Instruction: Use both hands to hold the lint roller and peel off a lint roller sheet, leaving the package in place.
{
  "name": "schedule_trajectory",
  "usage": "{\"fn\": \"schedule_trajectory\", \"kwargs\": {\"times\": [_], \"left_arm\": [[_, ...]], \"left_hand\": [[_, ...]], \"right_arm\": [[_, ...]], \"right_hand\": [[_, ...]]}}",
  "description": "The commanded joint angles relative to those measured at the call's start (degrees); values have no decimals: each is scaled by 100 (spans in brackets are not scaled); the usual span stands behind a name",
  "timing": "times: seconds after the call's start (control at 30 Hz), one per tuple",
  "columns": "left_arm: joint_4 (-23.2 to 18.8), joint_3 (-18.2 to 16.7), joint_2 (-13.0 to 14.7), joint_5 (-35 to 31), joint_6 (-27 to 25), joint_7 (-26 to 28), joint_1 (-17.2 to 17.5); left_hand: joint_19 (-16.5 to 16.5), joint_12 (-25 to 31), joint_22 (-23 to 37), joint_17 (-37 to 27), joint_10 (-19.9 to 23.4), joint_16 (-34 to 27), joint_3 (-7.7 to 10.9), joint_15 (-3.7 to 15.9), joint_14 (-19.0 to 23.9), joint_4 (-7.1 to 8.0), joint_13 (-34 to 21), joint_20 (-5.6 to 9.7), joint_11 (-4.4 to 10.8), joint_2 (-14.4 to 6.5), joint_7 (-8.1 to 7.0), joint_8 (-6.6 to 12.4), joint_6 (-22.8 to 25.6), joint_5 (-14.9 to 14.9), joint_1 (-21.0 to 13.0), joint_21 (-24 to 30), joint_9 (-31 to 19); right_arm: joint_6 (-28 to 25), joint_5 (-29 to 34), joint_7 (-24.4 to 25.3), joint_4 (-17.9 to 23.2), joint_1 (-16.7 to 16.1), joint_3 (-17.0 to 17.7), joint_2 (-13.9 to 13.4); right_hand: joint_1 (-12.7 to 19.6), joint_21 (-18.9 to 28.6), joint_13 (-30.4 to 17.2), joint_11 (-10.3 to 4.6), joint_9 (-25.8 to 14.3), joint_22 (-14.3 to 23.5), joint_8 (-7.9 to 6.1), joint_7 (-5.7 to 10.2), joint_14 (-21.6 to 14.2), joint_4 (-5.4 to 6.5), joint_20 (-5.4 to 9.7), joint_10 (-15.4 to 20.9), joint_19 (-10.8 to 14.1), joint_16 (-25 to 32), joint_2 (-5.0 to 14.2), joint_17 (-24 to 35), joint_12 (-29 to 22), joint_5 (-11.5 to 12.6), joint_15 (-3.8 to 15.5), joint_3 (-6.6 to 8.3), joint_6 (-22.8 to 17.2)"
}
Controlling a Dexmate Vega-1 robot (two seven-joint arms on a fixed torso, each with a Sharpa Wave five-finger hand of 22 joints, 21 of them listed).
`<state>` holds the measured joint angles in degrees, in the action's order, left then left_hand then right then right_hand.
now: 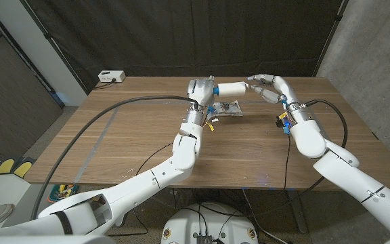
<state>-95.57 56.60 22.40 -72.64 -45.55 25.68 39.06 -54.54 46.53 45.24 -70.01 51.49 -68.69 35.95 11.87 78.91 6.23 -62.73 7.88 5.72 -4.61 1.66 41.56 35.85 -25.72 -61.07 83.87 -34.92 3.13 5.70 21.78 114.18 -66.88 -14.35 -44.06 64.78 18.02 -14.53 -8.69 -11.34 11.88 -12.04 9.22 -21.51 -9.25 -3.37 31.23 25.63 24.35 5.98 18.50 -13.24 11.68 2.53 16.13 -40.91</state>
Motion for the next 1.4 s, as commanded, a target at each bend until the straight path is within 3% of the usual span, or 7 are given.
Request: {"fn": "schedule_trajectory", "kwargs": {"times": [0.03, 0.3, 0.67, 0.87, 1.0, 1.17, 1.4], "left_arm": [[98, 12, -27, 60, 21, 22, -85], [173, 17, -44, 149, 34, 64, -131], [168, 28, 4, 263, 119, 131, -175], [109, 35, 37, 240, 45, 53, -148], [75, 49, 48, 212, 4, 1, -128], [39, 55, 56, 161, -48, -19, -100], [12, 62, 51, 134, -34, -16, -87]], "left_hand": [[-50, 52, 9, -3, -3, -60, 35, 7, -29, -1, -24, 426, 21, -43, 19, 54, 85, 13, -8, 18, -12], [-37, 51, 1, -3, 0, -68, 39, 7, -37, 0, 3, 428, 28, -45, 26, 60, 87, 28, -3, 15, -5], [-52, 79, -3, -1, -10, -90, 47, 8, -35, -9, 3, 428, 23, -49, 23, 71, 73, 58, 2, 38, 4], [-30, 84, -25, -1, -20, -102, 54, 8, -34, -13, 17, 428, 22, -55, 10, 70, 71, 76, 5, 26, 29], [-53, 87, 3, -1, -5, -110, 58, 8, -36, -14, 45, 428, 13, -59, 13, 87, 74, 89, 9, 60, 20], [-20, 95, -30, -1, -2, -118, 64, 8, -44, -19, 63, 427, 16, -62, 14, 94, 74, 105, 12, 36, 30], [-11, 106, -32, 0, -11, -132, 72, 8, -40, -26, 74, 427, 15, -65, 21, 103, 84, 127, 16, 44, 50]], "right_arm": [[210, -163, -185, -65, 53, -4, -98], [780, -335, -254, -408, 175, -56, 1], [976, -394, -629, -799, 675, -372, 127], [1131, -417, -708, -1009, 862, -496, 201], [1411, -291, -478, -1195, 912, -536, 355], [1683, -8, 114, -1332, 805, -473, 622], [2028, 192, 650, -1520, 703, -391, 911]], "right_hand": [[-38, 40, -29, -3, -19, 7, 17, -18, 10, 63, -52, 3, -21, -26, -71, 20, -4, 11, 512, -66, 12], [-273, 58, -33, 31, -25, 6, -30, -19, -12, 189, -48, 110, -29, -3, -125, 45, -48, 17, 529, -223, -111], [-260, 105, -24, -77, -25, 7, -136, 17, -114, 178, -43, 327, 8, 73, -53, 66, -120, 53, 559, -284, -465], [-267, 116, -21, -11, -23, 7, -119, -4, -117, 181, -43, 317, 9, 83, -42, 71, -110, 56, 557, -309, -458], [-228, 146, -19, -38, -22, 8, -240, 9, -206, 170, -12, 440, 31, 115, 40, 64, -153, 65, 584, -306, -846], [-243, 233, -8, -222, -45, 9, -613, -330, -464, 197, 111, 1036, 88, 202, 201, 50, -340, 17, 751, -343, -1943], [-262, 294, 44, -268, 33, 23, -618, -305, -720, 192, 532, 1638, 46, 102, 106, -69, -480, 75, 941, -424, -2356]]}}
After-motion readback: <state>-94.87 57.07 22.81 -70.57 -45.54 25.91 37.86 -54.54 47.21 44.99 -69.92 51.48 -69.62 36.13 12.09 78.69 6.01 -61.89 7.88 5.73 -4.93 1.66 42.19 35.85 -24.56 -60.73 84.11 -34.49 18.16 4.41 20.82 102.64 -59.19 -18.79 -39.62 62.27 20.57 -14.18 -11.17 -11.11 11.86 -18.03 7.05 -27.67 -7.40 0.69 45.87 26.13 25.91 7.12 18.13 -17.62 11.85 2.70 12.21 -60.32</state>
